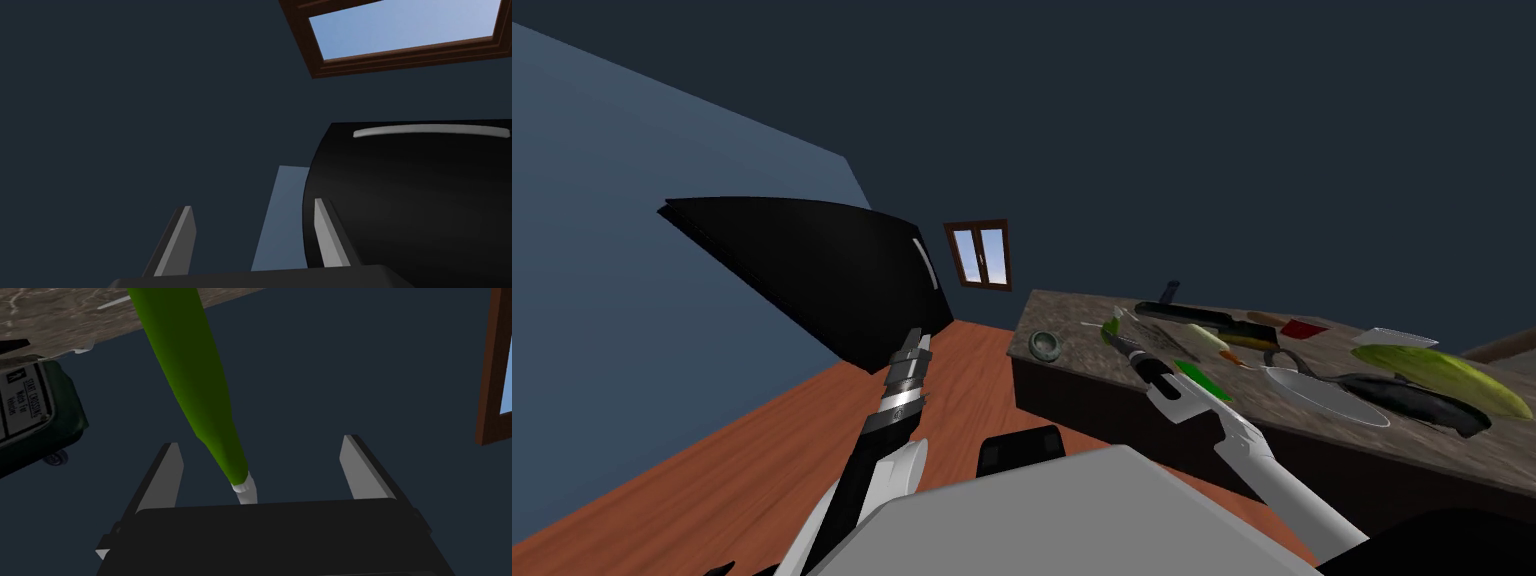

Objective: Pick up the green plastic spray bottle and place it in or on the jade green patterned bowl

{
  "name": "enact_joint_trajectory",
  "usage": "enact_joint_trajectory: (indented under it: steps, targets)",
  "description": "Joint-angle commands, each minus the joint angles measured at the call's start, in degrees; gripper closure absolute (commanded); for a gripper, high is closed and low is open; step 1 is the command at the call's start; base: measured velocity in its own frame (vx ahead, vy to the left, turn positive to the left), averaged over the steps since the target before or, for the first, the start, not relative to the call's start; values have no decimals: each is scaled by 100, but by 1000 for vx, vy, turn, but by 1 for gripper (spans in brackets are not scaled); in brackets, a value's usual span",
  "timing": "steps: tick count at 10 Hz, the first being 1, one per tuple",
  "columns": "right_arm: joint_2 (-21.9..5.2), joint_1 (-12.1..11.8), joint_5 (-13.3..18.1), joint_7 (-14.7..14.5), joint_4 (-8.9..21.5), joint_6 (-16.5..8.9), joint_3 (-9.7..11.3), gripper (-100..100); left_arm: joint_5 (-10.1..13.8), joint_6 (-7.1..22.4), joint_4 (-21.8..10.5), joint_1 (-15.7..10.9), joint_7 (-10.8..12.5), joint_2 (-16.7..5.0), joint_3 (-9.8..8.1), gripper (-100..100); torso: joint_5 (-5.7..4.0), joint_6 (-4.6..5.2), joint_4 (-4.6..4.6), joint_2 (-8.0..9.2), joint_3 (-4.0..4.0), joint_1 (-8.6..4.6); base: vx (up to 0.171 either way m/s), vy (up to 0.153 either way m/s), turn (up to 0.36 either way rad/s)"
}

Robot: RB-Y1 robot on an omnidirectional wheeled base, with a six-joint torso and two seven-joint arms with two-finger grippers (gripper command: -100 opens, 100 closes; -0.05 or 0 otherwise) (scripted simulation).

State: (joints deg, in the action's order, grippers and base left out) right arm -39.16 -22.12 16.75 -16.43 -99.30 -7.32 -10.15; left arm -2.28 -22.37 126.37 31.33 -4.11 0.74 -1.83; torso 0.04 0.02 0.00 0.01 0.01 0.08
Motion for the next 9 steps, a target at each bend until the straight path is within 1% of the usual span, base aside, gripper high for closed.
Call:
enact_joint_trajectory:
  steps: [1, 2, 3, 5, 6, 7, 8, 9]
  targets:
    - [-183, -108, 81, -26, 95, -119, -105, -100, 0, 0, 0, 0, 0, 0, 0, 0, 0, 0, 0, 0, 0, 0, 33, 33, 110]
    - [-264, -139, 139, -48, 159, -190, -147, -100, 0, 0, 0, 0, 0, 0, 0, 0, 1, 2, 0, 0, 0, 0, 38, 22, 120]
    - [-405, -199, 241, -86, 267, -310, -219, -100, 0, 0, 0, 0, 0, 0, 0, 0, 0, 0, 0, -3, -1, -3, 42, 18, 189]
    - [-554, -271, 357, -126, 379, -435, -298, -100, 0, 0, 0, 0, 0, 0, 0, 0, -1, 1, -1, -4, -2, -7, 37, 11, 128]
    - [-508, -240, 309, -107, 363, -357, -273, -100, 0, 0, 0, 0, 0, 0, 0, 0, -2, 0, -1, -4, -2, -9, 16, 0, 26]
    - [-522, -239, 314, -109, 376, -374, -277, 0, 0, 0, 0, 1, 0, 0, -1, 0, -3, 4, 0, 3, 1, -10, 0, 0, 0]
    - [-520, -239, 313, -109, 375, -372, -277, -100, 0, 0, 0, 0, 0, 0, -1, 0, -3, 3, 2, 9, 5, -10, 0, 0, 0]
    - [-520, -239, 313, -109, 375, -372, -277, 100, 0, 0, 0, 0, 0, 0, -1, 0, -3, 4, 2, 11, 6, -10, 0, 0, 0]
